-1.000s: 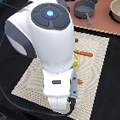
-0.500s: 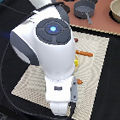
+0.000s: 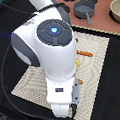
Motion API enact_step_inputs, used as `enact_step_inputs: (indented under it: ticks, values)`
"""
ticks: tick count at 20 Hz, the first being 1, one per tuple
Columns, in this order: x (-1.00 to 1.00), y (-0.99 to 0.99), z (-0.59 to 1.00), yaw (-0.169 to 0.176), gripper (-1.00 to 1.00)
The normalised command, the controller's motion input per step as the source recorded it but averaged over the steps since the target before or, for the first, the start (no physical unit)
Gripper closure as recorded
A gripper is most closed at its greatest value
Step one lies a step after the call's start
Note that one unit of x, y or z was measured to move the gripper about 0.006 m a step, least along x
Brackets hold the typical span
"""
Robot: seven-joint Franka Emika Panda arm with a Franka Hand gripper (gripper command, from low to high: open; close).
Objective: Interact with the objects in diverse but meaningful ways.
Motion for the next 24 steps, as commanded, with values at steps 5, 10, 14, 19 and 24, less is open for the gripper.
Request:
enact_step_inputs:
  ticks: [5,10,14,19,24]
  values:
    - [0.37,-0.04,0.11,0.011,1.0]
    - [-0.24,-0.01,0.13,0.034,1.0]
    - [-0.93,-0.01,0.42,0.011,1.0]
    - [-1.0,0.07,0.52,0.0,1.0]
    - [-1.0,0.28,0.61,0.0,1.0]
